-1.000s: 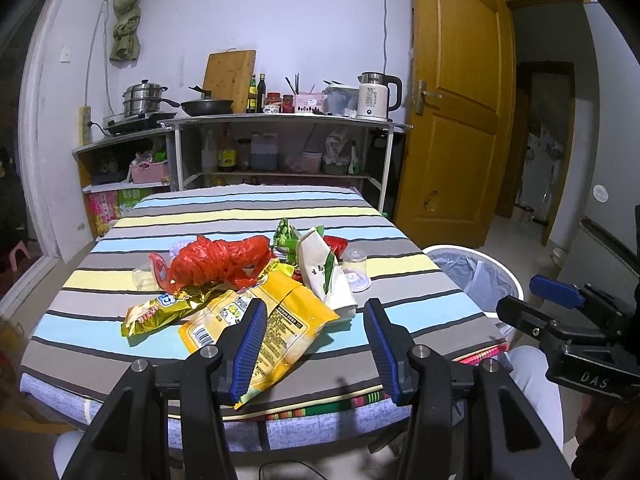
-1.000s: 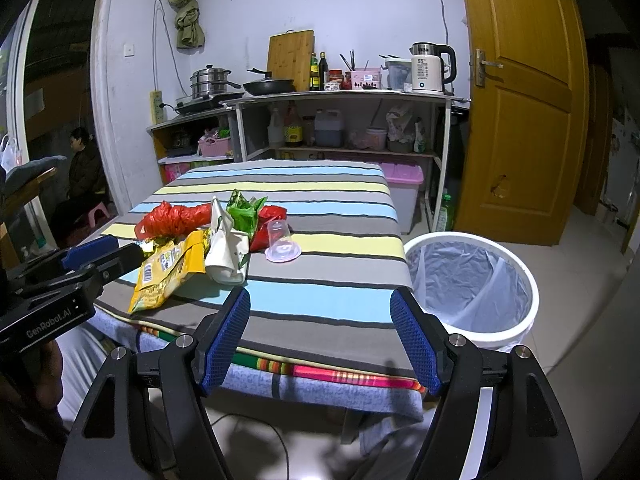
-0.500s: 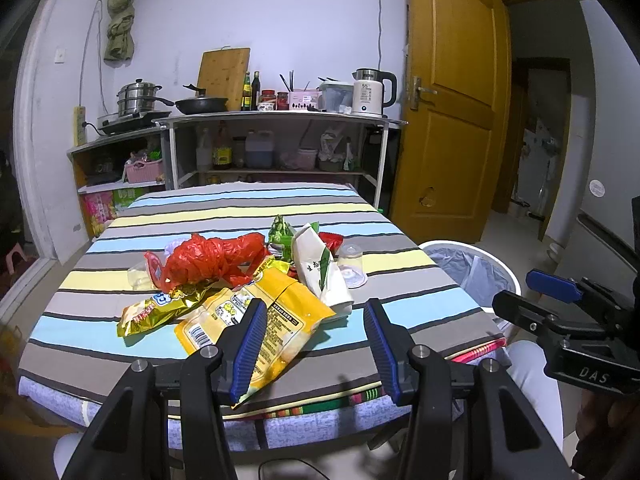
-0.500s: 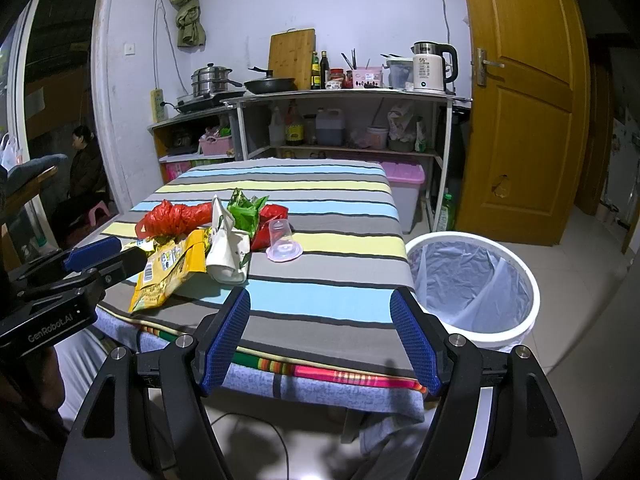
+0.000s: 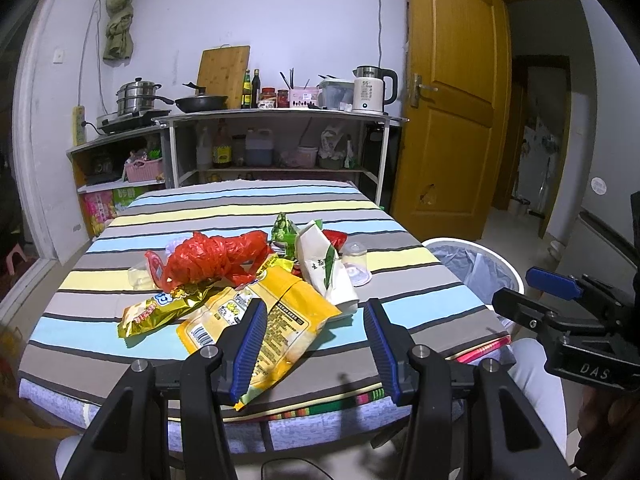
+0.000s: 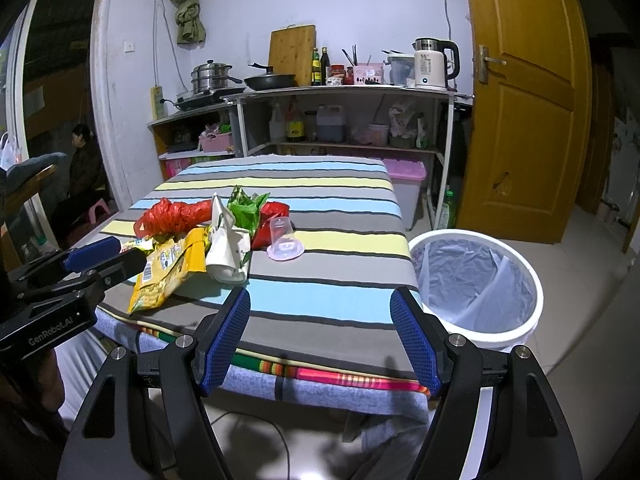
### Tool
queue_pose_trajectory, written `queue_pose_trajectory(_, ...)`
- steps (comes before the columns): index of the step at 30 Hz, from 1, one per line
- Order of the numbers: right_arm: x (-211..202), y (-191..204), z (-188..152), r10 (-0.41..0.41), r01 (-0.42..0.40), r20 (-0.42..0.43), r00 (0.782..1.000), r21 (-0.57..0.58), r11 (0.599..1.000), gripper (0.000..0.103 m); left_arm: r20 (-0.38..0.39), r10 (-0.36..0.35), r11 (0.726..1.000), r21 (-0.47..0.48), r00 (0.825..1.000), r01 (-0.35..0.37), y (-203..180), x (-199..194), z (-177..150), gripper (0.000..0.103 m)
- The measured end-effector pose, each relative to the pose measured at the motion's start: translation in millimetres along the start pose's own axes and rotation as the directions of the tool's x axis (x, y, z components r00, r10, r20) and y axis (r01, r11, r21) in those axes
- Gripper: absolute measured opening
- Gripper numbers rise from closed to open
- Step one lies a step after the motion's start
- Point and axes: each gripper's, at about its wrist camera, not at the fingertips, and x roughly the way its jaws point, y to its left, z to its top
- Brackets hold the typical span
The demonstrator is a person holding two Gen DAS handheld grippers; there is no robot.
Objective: Collect trash
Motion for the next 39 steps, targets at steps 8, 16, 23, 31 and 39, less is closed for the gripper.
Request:
queue_pose_trajectory(8,12.5,12.5,6.4,0.047,-0.047,-0.009,0.999,-0.030,0.998,0.071,-0.006,0.046,0.998,-0.037,0.999,-0.046,30.8,9.3,1.5,0.050)
queue_pose_trajectory(16,42.4,41.4,17.7,0.124,-0.127,-0.043,0.991,-0.094,0.987,0.053,-0.024,0.122,0.988,-0.091,0.992,-0.124,78.5,18.5,-2.1,0.050)
queue_pose_trajectory(23,79.8,59.3,34.6,0.166,-0.173,-0.067,0.984,-0.118,0.978,0.048,-0.085,0.117,0.983,-0.133,0.990,-0.127,106.0,35.4,-11.8,0.050)
queue_pose_trajectory(31,118.0,76.4,48.3,0.196,-0.209,-0.105,0.975,-0.136,0.968,0.044,-0.173,0.063,0.983,-0.159,0.983,-0.091,110.7,65.5,-23.8,0.050)
queue_pose_trajectory(39,135.7,77.6,48.2,0.221,-0.241,-0.153,0.963,-0.124,0.963,0.018,-0.162,-0.003,0.994,-0.113,0.987,-0.015,113.8,92.4,-8.4,0.050)
